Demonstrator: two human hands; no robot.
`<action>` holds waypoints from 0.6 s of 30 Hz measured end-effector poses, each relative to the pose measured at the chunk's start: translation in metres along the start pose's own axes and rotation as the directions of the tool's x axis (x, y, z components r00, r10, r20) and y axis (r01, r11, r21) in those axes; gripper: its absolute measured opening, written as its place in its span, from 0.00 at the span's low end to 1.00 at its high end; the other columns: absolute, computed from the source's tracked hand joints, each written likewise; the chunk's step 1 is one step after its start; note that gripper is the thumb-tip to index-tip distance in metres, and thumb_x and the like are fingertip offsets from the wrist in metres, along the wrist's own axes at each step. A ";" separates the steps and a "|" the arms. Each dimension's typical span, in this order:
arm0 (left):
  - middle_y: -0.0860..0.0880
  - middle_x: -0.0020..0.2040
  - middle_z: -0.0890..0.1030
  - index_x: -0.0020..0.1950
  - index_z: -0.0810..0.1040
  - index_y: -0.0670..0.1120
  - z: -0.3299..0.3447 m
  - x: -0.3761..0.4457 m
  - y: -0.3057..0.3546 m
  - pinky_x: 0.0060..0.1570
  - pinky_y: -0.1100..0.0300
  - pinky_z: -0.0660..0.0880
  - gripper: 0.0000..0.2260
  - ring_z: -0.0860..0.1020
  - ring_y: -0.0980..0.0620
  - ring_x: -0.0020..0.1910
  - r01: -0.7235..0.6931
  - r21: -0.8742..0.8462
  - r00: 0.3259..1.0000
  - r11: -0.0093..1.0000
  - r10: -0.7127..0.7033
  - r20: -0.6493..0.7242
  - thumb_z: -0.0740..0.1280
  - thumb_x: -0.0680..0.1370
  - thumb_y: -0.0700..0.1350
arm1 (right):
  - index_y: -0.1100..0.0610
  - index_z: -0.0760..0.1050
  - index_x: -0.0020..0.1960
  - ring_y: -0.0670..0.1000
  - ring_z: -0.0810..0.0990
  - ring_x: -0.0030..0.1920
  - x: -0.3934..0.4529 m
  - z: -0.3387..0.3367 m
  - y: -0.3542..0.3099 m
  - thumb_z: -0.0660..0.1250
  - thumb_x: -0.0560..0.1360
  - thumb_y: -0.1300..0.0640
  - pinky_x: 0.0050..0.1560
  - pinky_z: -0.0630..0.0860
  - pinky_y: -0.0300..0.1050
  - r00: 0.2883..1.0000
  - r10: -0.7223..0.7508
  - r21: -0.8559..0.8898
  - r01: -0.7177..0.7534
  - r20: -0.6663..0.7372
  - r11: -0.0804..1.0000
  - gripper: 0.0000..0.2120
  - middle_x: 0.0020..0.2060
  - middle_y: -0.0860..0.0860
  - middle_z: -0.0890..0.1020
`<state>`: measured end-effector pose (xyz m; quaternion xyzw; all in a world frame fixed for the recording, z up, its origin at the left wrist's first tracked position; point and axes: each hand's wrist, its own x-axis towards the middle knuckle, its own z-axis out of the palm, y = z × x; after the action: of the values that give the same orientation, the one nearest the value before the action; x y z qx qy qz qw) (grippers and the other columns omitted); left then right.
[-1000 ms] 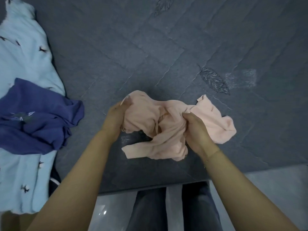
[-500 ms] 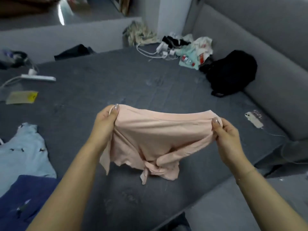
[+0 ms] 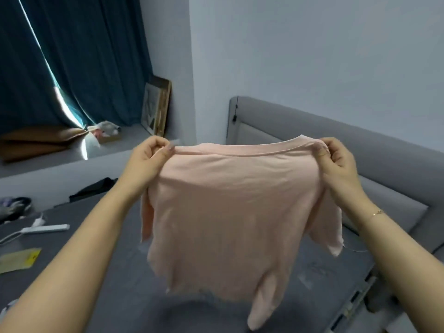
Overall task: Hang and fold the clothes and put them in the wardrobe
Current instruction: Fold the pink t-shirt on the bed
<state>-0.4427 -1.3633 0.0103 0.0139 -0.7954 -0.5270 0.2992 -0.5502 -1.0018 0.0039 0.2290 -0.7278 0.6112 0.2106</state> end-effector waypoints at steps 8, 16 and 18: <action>0.62 0.38 0.80 0.45 0.74 0.56 -0.005 0.024 0.062 0.40 0.69 0.69 0.06 0.76 0.62 0.39 -0.328 0.451 0.926 0.830 0.376 -0.018 0.66 0.77 0.57 | 0.51 0.77 0.46 0.40 0.74 0.39 0.028 -0.043 -0.031 0.65 0.80 0.51 0.40 0.70 0.33 0.993 -0.096 -0.025 0.095 -0.065 0.995 0.06 0.36 0.40 0.79; 0.46 0.34 0.82 0.40 0.83 0.48 0.020 0.018 0.081 0.41 0.49 0.75 0.14 0.79 0.48 0.37 -0.299 0.513 0.940 0.805 0.158 0.301 0.68 0.75 0.57 | 0.51 0.78 0.45 0.38 0.74 0.39 0.034 -0.083 -0.013 0.64 0.80 0.52 0.40 0.70 0.32 0.997 -0.062 -0.167 0.053 -0.046 0.985 0.08 0.36 0.38 0.79; 0.37 0.36 0.80 0.41 0.83 0.48 0.041 0.011 0.080 0.38 0.50 0.72 0.13 0.74 0.46 0.34 -0.247 0.373 0.934 0.894 0.117 0.337 0.67 0.77 0.56 | 0.51 0.79 0.43 0.36 0.75 0.38 0.034 -0.094 0.011 0.65 0.80 0.55 0.41 0.71 0.32 0.997 -0.001 -0.176 -0.012 -0.077 0.984 0.07 0.36 0.39 0.80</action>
<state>-0.4479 -1.2976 0.0727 -0.0808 -0.9222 -0.3135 0.2116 -0.5813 -0.9105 0.0307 0.1838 -0.7709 0.5535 0.2562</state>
